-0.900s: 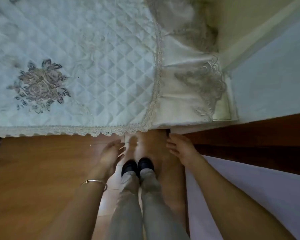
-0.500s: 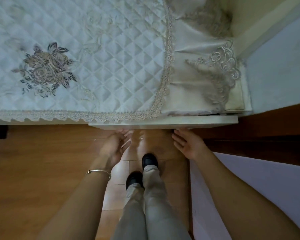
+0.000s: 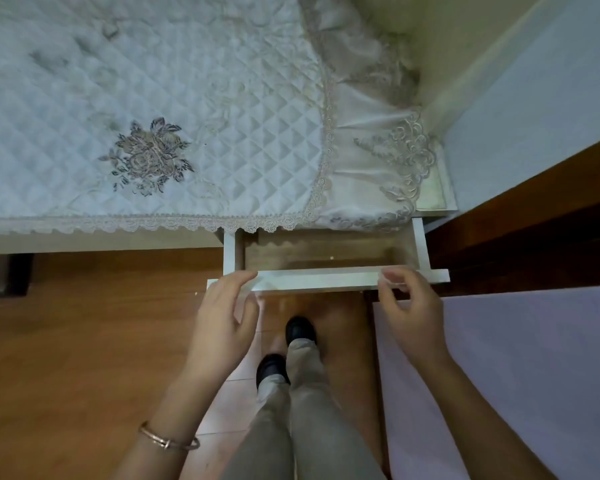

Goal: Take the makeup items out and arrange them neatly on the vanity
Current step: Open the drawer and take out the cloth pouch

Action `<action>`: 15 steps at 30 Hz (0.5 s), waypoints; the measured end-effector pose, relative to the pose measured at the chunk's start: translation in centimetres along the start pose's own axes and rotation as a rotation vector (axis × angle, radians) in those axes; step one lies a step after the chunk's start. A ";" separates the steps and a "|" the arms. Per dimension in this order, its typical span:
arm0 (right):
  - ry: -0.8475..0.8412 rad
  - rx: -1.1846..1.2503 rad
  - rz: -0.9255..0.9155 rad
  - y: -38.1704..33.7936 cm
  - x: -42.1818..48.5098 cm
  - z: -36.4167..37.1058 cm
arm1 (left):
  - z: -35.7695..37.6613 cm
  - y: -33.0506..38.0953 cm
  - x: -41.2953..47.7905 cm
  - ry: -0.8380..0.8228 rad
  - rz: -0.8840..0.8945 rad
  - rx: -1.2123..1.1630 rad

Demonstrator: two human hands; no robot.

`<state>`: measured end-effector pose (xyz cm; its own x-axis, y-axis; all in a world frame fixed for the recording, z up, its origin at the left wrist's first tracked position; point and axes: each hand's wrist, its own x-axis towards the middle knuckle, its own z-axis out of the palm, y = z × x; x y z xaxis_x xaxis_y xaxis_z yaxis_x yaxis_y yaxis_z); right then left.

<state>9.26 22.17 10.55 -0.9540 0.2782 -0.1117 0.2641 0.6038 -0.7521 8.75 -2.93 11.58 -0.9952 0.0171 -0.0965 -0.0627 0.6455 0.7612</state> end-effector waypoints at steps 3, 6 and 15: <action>-0.086 -0.160 -0.008 -0.3 2.4 -0.2 | 0.7 -0.1 2.4 -0.128 0.153 0.276; -0.153 -0.264 -0.012 0.5 2.5 0.2 | 1.5 -0.7 2.8 -0.234 0.038 0.279; -0.180 -0.274 0.066 1.7 -3.3 -0.9 | 1.6 -0.2 -2.8 -0.225 -0.100 0.253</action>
<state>13.01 22.95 10.19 -0.9370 0.2013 -0.2854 0.3307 0.7741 -0.5398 11.72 -1.87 10.67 -0.9418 0.0935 -0.3230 -0.1106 0.8210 0.5602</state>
